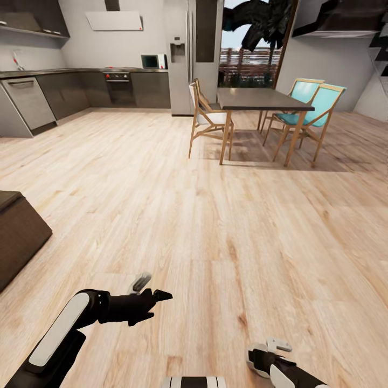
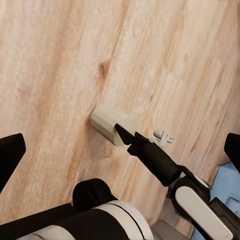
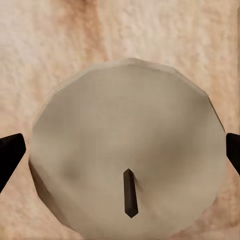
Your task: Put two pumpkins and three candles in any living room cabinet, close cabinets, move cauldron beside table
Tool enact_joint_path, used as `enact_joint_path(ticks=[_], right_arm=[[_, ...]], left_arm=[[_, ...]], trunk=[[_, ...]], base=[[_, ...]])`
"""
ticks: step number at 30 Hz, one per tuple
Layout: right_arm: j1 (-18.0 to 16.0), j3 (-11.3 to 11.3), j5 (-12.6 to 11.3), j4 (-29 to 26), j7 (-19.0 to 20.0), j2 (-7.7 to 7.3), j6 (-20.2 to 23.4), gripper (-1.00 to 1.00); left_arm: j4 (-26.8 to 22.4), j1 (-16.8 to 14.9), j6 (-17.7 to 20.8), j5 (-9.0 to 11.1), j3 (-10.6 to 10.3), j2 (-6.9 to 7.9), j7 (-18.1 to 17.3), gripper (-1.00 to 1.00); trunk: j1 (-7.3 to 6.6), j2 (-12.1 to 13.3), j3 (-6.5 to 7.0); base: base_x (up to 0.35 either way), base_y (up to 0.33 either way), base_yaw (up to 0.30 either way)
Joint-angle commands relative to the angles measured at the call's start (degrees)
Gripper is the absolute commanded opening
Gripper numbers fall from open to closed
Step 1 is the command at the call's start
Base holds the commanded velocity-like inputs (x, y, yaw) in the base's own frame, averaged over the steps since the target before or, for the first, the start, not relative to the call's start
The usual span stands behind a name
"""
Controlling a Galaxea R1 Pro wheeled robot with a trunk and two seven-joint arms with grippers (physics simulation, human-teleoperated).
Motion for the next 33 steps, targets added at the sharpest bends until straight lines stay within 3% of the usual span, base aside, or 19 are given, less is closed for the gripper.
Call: enact_joint_path(ticks=[1,33], right_arm=[[0.0,0.5,-0.4,-0.3,-0.4,-0.08,0.2,-1.0],[0.0,0.0,-1.1,-0.6,-0.5,-0.18,0.2,-1.0]], left_arm=[[-0.1,0.0,0.0,0.6,-0.1,0.03,0.6,1.0],[0.2,0.0,0.0,0.4,-0.2,-0.05,0.7,1.0]], trunk=[[-0.03,0.0,0.18],[-0.86,0.4,7.27]], base=[[0.0,0.0,0.0],[0.0,0.0,0.0]])
